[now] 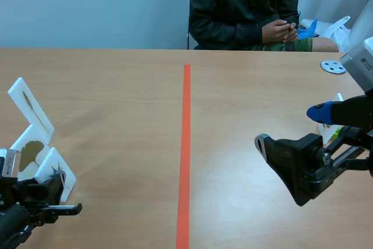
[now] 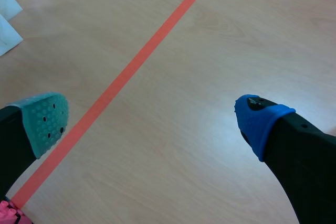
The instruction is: Sort the leaf by its shape. The table is split by an orange tape line. A compound leaf with several leaflets goes to the left side, a simple leaf with one blade goes to the right side. Return to the home posture when a red brick is placed on the table.
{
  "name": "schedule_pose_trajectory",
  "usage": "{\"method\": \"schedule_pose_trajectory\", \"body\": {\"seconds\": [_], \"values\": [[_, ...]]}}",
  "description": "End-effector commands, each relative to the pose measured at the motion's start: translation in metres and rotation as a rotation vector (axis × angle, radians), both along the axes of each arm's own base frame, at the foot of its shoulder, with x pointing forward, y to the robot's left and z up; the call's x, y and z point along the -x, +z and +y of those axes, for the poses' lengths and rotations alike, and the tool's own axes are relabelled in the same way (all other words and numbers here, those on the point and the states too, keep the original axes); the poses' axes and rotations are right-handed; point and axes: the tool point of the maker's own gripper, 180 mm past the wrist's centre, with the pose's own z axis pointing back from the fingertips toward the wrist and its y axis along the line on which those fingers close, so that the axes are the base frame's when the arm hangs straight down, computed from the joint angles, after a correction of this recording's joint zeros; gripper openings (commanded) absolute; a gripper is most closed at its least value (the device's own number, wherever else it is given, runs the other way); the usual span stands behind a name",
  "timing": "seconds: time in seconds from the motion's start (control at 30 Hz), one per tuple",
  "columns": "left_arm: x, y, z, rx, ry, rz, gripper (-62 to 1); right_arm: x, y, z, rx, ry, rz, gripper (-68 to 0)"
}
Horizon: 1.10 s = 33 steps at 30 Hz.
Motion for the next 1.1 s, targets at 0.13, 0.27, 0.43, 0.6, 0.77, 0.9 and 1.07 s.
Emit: {"method": "schedule_pose_trajectory", "body": {"seconds": [0.13, 0.27, 0.43, 0.6, 0.77, 0.9, 1.07], "values": [[-0.007, 0.010, -0.001, 0.009, 0.006, -0.039, -47.0, -0.005, 0.011, 0.000, -0.007, 0.004, -0.036, 0.4], [-0.007, 0.010, -0.001, 0.009, 0.006, -0.039, -42.1, -0.005, 0.011, 0.000, -0.007, 0.004, -0.036, 0.4], [-0.008, 0.012, -0.001, 0.010, 0.008, -0.051, -36.4, -0.005, 0.011, 0.000, -0.007, 0.004, -0.036, 0.4], [-0.010, 0.018, 0.000, 0.010, 0.010, -0.081, -36.4, -0.005, 0.011, 0.000, -0.007, 0.004, -0.036, 0.4], [-0.010, 0.020, 0.002, 0.008, 0.016, -0.094, -36.3, -0.005, 0.011, 0.000, -0.007, 0.004, -0.036, 0.4], [-0.011, 0.024, 0.007, 0.002, 0.028, -0.111, -36.3, -0.005, 0.010, 0.000, -0.007, 0.004, -0.036, 0.4], [-0.012, 0.032, 0.008, 0.001, 0.025, -0.138, -36.3, -0.005, 0.010, 0.000, -0.007, 0.004, -0.036, 0.4]]}}
